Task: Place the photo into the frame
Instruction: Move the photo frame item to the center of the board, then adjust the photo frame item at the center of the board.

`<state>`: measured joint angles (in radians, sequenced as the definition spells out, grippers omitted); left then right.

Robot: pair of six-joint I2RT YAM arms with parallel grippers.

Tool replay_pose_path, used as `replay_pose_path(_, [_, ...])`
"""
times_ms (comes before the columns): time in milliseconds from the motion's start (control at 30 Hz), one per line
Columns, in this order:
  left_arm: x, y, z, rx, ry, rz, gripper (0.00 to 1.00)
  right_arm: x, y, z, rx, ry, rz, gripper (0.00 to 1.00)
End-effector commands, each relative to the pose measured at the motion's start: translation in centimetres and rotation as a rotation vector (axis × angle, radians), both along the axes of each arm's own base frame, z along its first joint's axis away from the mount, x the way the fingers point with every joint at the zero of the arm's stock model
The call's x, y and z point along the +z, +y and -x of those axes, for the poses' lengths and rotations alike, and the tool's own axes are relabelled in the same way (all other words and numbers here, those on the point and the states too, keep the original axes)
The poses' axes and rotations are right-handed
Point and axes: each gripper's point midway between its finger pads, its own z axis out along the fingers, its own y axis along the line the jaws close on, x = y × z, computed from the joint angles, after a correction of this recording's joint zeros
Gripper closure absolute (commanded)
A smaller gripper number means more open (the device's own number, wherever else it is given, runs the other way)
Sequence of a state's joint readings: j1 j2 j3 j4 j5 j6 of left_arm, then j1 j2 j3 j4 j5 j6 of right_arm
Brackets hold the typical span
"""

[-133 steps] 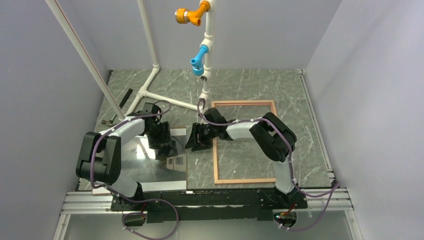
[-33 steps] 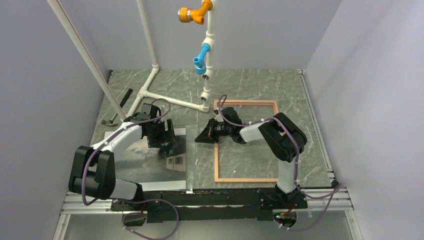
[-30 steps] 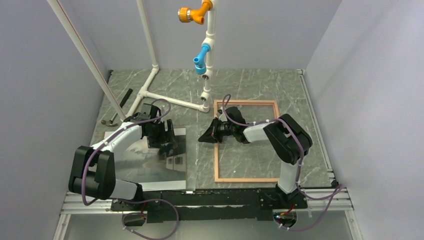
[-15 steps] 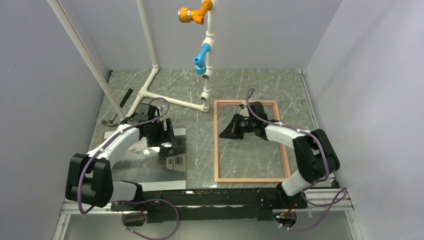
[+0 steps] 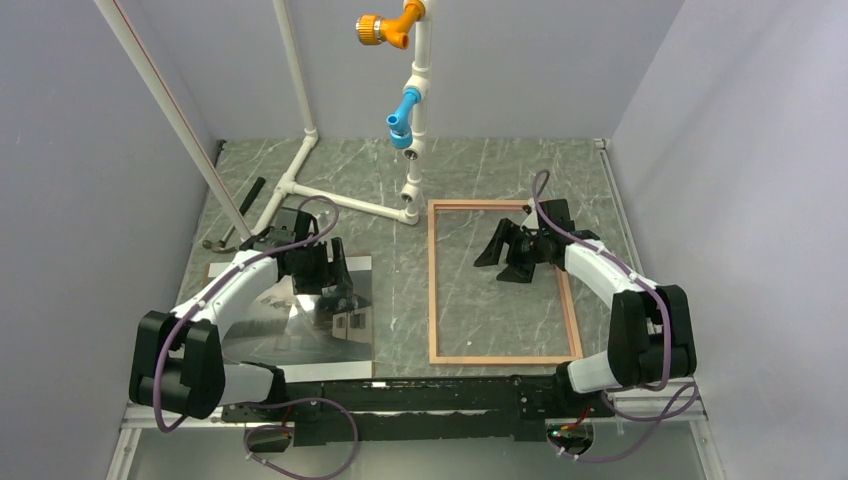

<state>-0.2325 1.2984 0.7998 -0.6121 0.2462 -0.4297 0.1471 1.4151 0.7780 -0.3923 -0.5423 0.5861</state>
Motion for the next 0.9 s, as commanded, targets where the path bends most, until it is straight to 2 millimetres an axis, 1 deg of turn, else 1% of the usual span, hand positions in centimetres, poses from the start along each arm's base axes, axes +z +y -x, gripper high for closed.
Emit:
replay_pose_path(0, [0.5,0.1,0.4,-0.023,-0.024,0.002,0.19,2.9,0.0,-2.8,0.071,-0.138,0.029,0.22])
replay_pose_path(233, [0.3,-0.3,1.7,-0.055,-0.015,0.032,0.2,3.7,2.6,-5.8,0.242,-0.188,-0.061,0.21])
replay_pose_path(333, [0.1,-0.5,2.3,-0.085,-0.006,0.049,0.2,3.8,3.4,-7.5,0.305,-0.207,-0.06,0.2])
replay_pose_path(367, [0.1,-0.6,2.4,-0.091,-0.01,0.053,0.2,4.2,3.7,-8.3,0.321,-0.219,-0.066,0.2])
replay_pose_path(500, [0.6,-0.9,2.6,-0.107,-0.026,0.072,0.2,2.9,5.1,-9.8,0.375,-0.187,-0.107,0.2])
replay_pose_path(600, [1.1,-1.1,2.6,-0.117,-0.035,0.08,0.2,1.4,6.5,-10.1,0.433,-0.154,-0.128,0.21])
replay_pose_path(767, [1.1,-1.2,2.8,-0.125,-0.031,0.085,0.2,-0.2,9.2,-9.1,0.556,-0.121,-0.183,0.24])
replay_pose_path(867, [1.0,-1.3,2.9,-0.129,-0.022,0.087,0.2,-0.8,10.1,-8.2,0.601,-0.095,-0.204,0.28])
